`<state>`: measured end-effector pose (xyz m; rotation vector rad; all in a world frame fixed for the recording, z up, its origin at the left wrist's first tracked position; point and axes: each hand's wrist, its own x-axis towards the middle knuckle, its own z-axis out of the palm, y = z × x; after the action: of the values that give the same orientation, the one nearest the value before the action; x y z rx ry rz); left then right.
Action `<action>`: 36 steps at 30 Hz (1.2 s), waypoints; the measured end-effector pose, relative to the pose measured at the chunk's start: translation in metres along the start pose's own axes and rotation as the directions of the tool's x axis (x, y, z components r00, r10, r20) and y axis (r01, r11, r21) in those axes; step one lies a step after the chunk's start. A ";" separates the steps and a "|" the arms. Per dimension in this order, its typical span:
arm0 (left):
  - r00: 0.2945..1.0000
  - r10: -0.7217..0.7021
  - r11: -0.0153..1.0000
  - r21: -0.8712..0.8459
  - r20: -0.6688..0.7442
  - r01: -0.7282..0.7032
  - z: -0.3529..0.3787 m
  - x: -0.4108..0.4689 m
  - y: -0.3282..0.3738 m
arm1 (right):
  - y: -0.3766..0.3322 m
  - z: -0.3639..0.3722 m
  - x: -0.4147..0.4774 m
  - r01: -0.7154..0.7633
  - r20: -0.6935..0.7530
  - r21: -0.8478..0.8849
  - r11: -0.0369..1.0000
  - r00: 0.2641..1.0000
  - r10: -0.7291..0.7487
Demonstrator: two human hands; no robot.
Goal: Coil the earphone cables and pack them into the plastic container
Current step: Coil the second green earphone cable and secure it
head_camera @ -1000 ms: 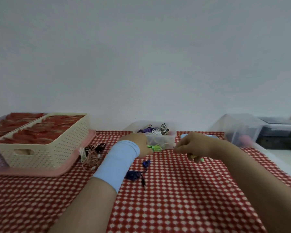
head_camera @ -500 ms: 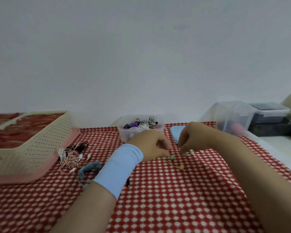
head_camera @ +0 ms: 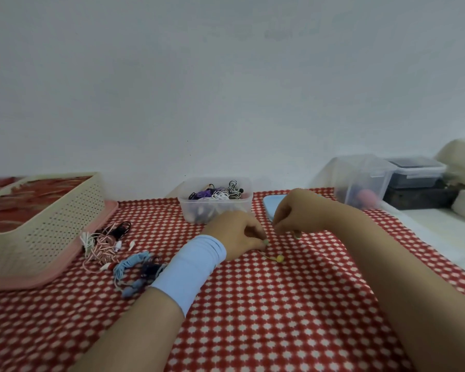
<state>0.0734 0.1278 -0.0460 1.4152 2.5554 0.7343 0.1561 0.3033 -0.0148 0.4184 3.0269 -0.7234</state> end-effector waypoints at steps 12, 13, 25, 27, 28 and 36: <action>0.958 -0.264 0.664 -0.742 -0.113 0.095 -0.019 -0.007 -0.017 | -0.034 0.023 -0.006 0.033 -0.129 0.735 0.677 0.987 0.093; 0.959 -0.261 0.658 -0.747 -0.109 0.094 -0.020 -0.007 -0.019 | -0.035 0.026 -0.005 0.040 -0.138 0.750 0.660 0.986 0.098; 0.953 -0.230 0.717 -0.697 -0.197 0.029 -0.020 -0.010 -0.025 | -0.033 0.027 -0.001 0.048 -0.083 0.840 0.540 0.996 0.039; 0.956 -0.230 0.694 -0.720 -0.184 0.028 -0.022 -0.010 -0.026 | -0.032 0.025 -0.003 0.046 -0.055 0.844 0.534 0.998 0.002; 0.959 -0.223 0.690 -0.723 -0.173 0.030 -0.023 -0.010 -0.027 | -0.031 0.023 -0.004 0.052 -0.050 0.835 0.548 0.999 -0.019; 0.979 -0.177 0.668 -0.743 -0.102 0.044 -0.024 -0.009 -0.034 | -0.028 0.021 -0.003 0.000 0.022 0.840 0.543 0.999 -0.034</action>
<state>0.0443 0.0971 -0.0427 0.9232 1.9811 1.6759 0.1507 0.2693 -0.0206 0.3367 2.3915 -2.1572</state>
